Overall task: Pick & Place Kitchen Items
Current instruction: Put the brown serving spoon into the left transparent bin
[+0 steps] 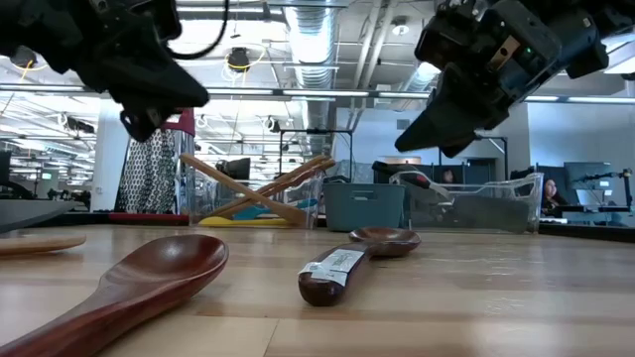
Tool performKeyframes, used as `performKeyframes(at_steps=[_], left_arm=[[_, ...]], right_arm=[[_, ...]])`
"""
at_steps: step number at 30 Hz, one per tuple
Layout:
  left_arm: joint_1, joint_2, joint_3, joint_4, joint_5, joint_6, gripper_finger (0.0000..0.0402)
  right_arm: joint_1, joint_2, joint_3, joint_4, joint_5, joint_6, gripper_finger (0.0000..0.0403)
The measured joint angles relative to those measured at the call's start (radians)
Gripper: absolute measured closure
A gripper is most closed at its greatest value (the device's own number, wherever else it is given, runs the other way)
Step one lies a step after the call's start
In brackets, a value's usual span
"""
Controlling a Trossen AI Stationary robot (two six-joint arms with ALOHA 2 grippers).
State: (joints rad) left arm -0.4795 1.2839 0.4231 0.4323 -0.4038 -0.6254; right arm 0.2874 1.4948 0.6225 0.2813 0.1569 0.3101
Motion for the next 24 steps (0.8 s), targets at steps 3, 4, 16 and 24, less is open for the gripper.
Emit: performKeyframes(at_steps=[3, 4, 16, 24], left_arm=[[-0.004, 0.121, 0.075, 0.016, 0.057, -0.029, 0.0400], [-0.004, 0.161, 0.105, 0.016, 0.089, -0.035, 0.0400], [-0.013, 0.432, 0.293, 0.010, 0.393, -0.338, 0.0400], [-0.057, 0.467, 0.297, 0.013, 0.351, -0.514, 0.0400]], right_arm=[[-0.012, -0.016, 0.001, -0.001, 0.001, -0.003, 0.0403], [-0.015, -0.022, 0.001, -0.013, 0.001, -0.003, 0.0403], [-0.028, -0.037, 0.001, -0.018, 0.002, -0.040, 0.0403], [-0.028, -0.037, 0.001, -0.018, 0.002, -0.048, 0.0403]])
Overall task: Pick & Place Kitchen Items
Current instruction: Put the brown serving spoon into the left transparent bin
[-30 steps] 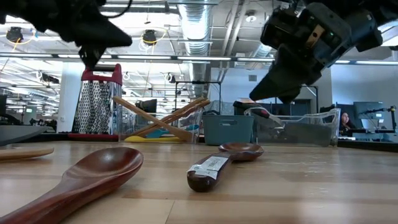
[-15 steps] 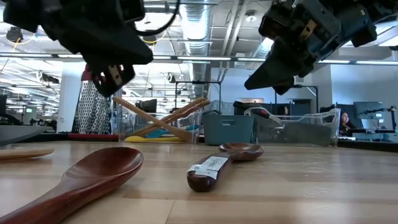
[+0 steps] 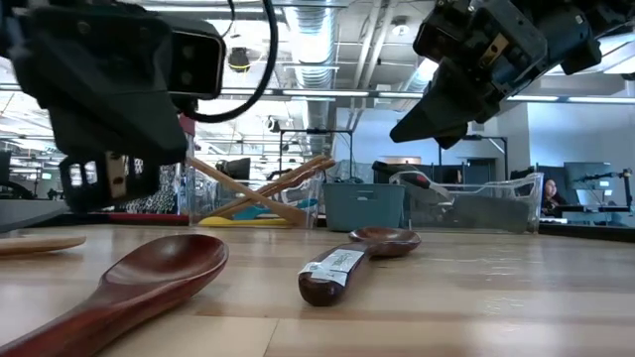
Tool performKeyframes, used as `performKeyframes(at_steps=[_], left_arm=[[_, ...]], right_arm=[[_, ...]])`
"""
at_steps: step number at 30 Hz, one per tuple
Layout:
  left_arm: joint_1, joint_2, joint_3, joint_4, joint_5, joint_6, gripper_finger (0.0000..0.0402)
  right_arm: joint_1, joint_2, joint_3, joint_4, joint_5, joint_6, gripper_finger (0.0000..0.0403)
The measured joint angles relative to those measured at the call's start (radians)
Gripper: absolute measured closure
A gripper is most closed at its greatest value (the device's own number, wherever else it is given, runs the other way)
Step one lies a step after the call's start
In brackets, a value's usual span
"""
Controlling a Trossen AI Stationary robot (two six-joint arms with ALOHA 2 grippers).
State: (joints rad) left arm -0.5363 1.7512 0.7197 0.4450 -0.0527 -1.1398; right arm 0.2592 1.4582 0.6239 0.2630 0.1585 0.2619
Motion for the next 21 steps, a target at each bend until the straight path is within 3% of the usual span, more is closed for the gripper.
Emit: performKeyframes(at_steps=[8, 15, 21], left_arm=[[-0.003, 0.000, 0.037, -0.028, -0.036, -0.039, 0.0400], [-0.017, 0.000, 0.234, -0.448, -0.059, 0.028, 0.0400], [-0.031, 0.009, 0.287, -0.532, -0.081, 0.033, 0.0401]], right_arm=[[0.000, 0.000, 0.000, 0.000, 0.000, 0.000, 0.0403], [0.000, 0.000, 0.000, 0.000, 0.000, 0.000, 0.0403], [0.004, 0.000, 0.000, 0.000, 0.000, 0.000, 0.0403]])
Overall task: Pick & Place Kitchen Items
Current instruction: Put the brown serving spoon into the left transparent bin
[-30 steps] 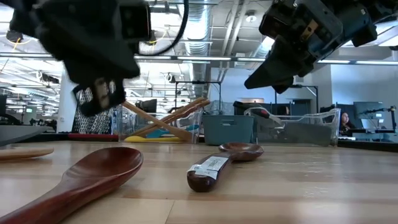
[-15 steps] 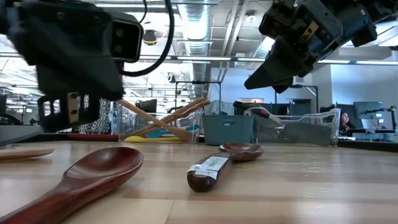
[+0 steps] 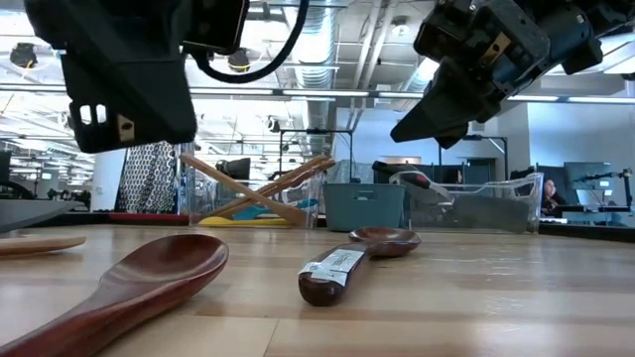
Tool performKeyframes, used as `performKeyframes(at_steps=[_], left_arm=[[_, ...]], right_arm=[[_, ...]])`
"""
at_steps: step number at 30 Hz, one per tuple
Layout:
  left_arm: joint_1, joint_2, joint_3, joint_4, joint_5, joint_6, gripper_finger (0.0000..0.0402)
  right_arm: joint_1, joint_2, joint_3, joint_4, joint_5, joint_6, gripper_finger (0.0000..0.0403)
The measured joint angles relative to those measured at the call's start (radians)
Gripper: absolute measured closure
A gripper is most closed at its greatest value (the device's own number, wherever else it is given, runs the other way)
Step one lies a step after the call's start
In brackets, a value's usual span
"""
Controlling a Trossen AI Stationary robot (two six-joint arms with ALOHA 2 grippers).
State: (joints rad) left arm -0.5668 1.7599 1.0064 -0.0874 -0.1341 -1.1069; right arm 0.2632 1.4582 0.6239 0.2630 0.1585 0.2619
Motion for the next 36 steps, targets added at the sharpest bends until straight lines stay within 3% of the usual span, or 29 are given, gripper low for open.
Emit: performKeyframes(at_steps=[9, 19, 36], left_arm=[[0.007, 0.176, 0.096, 0.004, 0.090, 0.035, 0.0401], [0.040, 0.179, 0.089, -0.077, 0.047, 0.045, 0.0401], [0.207, 0.167, 0.024, -0.085, -0.033, 0.264, 0.0400]], right_arm=[[0.000, 0.000, 0.000, 0.000, 0.000, 0.000, 0.0403], [0.005, 0.000, 0.000, -0.001, 0.000, 0.000, 0.0403], [0.005, 0.000, 0.000, -0.010, 0.000, -0.002, 0.0403]])
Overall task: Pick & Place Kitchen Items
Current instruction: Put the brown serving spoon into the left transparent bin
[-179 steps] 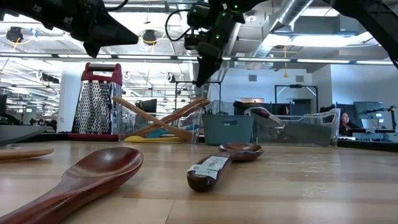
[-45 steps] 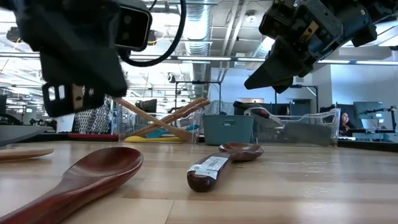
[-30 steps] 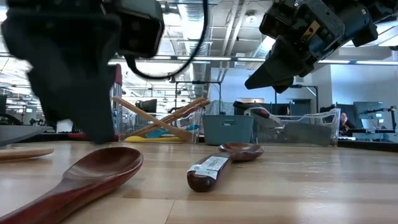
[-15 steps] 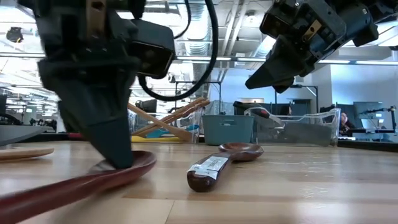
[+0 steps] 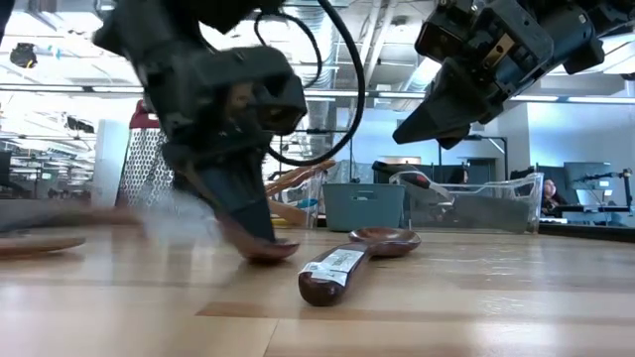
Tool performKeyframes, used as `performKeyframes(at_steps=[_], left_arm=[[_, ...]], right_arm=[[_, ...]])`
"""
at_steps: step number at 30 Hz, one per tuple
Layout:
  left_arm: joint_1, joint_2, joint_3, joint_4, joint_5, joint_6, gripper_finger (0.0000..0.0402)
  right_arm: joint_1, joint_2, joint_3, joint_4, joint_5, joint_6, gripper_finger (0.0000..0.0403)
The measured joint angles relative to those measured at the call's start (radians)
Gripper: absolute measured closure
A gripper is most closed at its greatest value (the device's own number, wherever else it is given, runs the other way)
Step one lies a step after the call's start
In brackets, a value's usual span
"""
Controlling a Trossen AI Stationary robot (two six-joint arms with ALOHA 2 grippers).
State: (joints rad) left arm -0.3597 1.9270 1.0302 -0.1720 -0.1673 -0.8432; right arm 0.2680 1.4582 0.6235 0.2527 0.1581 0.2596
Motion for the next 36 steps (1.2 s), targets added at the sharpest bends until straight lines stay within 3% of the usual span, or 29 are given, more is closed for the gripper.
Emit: performKeyframes(at_steps=[8, 15, 20, 29, 32, 36], left_arm=[[0.118, -0.058, -0.044, -0.020, -0.044, 0.128, 0.0400], [0.229, -0.216, -0.136, -0.026, -0.164, 0.193, 0.0401], [0.288, -0.299, -0.219, -0.024, -0.167, 0.209, 0.0401], [0.232, -0.419, -0.267, 0.000, -0.154, 0.198, 0.0401], [0.185, -0.425, -0.279, -0.005, -0.093, 0.146, 0.0401], [0.107, -0.386, -0.282, -0.001, -0.088, 0.073, 0.0401]], right_arm=[[0.000, 0.000, 0.000, -0.013, 0.000, 0.001, 0.0403], [0.018, 0.000, 0.000, -0.009, -0.003, 0.026, 0.0403], [0.026, 0.020, -0.001, 0.043, -0.004, 0.105, 0.0403], [0.017, 0.021, -0.001, 0.060, -0.003, 0.108, 0.0403], [0.018, 0.021, -0.001, 0.075, -0.003, 0.144, 0.0403], [0.009, 0.023, -0.001, 0.073, -0.003, 0.183, 0.0403]])
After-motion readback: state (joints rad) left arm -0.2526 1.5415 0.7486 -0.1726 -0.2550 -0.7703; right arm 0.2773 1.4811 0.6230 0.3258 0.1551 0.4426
